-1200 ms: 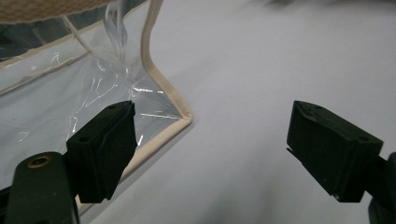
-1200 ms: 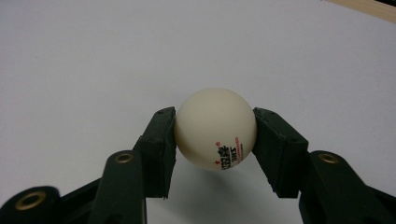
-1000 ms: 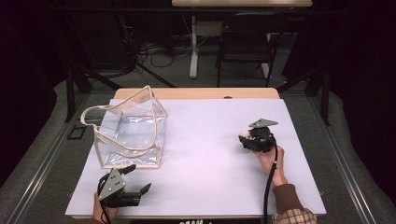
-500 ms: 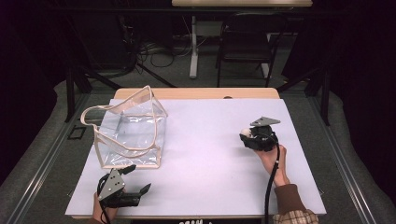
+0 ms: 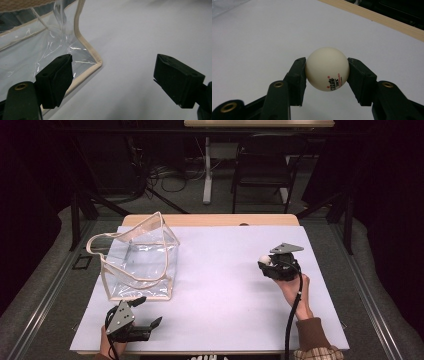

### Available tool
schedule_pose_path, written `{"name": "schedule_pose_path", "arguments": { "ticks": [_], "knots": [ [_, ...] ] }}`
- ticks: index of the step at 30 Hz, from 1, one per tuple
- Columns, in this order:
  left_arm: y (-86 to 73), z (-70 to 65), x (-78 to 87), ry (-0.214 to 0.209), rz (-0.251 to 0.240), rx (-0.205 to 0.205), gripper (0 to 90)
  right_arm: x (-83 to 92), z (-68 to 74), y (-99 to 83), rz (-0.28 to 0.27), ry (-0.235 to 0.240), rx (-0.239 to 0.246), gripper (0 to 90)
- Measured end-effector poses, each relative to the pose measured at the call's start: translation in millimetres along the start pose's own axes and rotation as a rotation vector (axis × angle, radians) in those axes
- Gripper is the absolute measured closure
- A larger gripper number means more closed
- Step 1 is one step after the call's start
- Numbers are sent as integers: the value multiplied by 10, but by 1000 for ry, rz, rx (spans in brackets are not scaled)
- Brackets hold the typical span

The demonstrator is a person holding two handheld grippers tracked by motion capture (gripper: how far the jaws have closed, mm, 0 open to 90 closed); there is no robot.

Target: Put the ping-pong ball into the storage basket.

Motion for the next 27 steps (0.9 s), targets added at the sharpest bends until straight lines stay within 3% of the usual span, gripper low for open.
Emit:
{"name": "schedule_pose_path", "arguments": {
  "ticks": [27],
  "knots": [
    [0, 2, -5, 4, 0, 1, 160, 198, 59, 166, -40, 0, 18, 506]
  ]
}}
Point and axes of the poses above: each handheld gripper's, and its own axes: x roughly backward along the jaws, y roughly out of its top, z roughly to its left, the point moved 10 cm from there along -x, roughly forward along the jaws, and after that the axes turned 6 degrees about x, right-handed, at the moved point
